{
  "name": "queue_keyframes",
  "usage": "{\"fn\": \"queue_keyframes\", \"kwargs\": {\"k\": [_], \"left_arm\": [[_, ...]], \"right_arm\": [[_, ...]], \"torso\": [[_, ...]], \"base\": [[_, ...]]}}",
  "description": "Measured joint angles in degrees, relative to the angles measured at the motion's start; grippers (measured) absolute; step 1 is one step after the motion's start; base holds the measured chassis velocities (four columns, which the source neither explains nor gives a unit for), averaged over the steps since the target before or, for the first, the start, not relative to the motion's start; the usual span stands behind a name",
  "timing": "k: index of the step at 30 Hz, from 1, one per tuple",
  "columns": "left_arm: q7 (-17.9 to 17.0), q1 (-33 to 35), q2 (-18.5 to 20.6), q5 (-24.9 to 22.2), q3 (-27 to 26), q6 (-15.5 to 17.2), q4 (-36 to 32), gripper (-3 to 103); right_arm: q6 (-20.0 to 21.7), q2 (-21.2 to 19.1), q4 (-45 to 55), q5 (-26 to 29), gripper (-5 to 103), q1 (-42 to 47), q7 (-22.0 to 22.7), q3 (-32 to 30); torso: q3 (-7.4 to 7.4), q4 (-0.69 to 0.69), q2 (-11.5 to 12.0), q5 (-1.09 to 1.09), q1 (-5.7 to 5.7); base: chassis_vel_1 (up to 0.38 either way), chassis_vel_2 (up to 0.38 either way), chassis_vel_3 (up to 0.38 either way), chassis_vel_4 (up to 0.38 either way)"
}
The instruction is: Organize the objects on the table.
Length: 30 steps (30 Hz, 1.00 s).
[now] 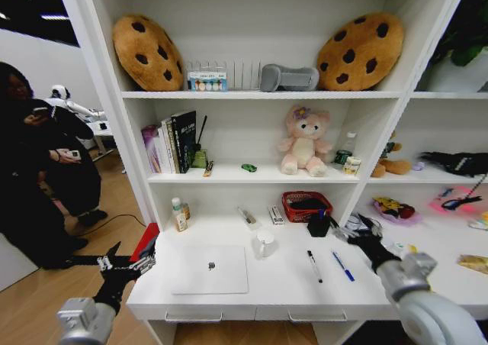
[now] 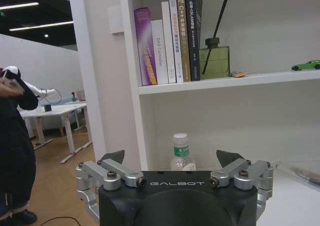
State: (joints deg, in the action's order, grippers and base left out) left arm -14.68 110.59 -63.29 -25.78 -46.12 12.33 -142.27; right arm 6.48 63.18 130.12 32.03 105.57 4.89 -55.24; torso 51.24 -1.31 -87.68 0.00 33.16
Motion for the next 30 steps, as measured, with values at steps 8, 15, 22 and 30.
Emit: {"fn": "queue_keyframes", "kwargs": {"k": [8,15,22,30], "left_arm": [[0.0,0.0,0.0,0.0,0.0,0.0,0.0,100],[-0.01,0.0,0.0,0.0,0.0,0.01,0.01,100],[0.0,0.0,0.0,0.0,0.0,0.01,0.0,100],[0.0,0.0,0.0,0.0,0.0,0.01,0.0,100]], "right_arm": [[-4.92,4.9,1.49,-3.54,100,5.21,-1.37,0.91],[-10.59,9.43,2.54,-7.63,100,12.39,-3.86,2.89],[-12.91,11.17,2.23,-9.25,100,14.88,-4.39,5.01],[-11.79,9.76,1.53,-8.68,100,12.37,-3.66,5.48]], "torso": [[0.01,0.04,0.01,-0.01,0.02],[0.01,0.01,0.01,-0.02,0.02],[0.01,0.02,0.01,-0.01,0.02],[0.01,0.02,0.02,-0.01,0.02]], "base": [[0.0,0.0,0.0,0.0],[0.0,0.0,0.0,0.0],[0.0,0.0,0.0,0.0],[-0.014,-0.011,0.018,0.004]]}}
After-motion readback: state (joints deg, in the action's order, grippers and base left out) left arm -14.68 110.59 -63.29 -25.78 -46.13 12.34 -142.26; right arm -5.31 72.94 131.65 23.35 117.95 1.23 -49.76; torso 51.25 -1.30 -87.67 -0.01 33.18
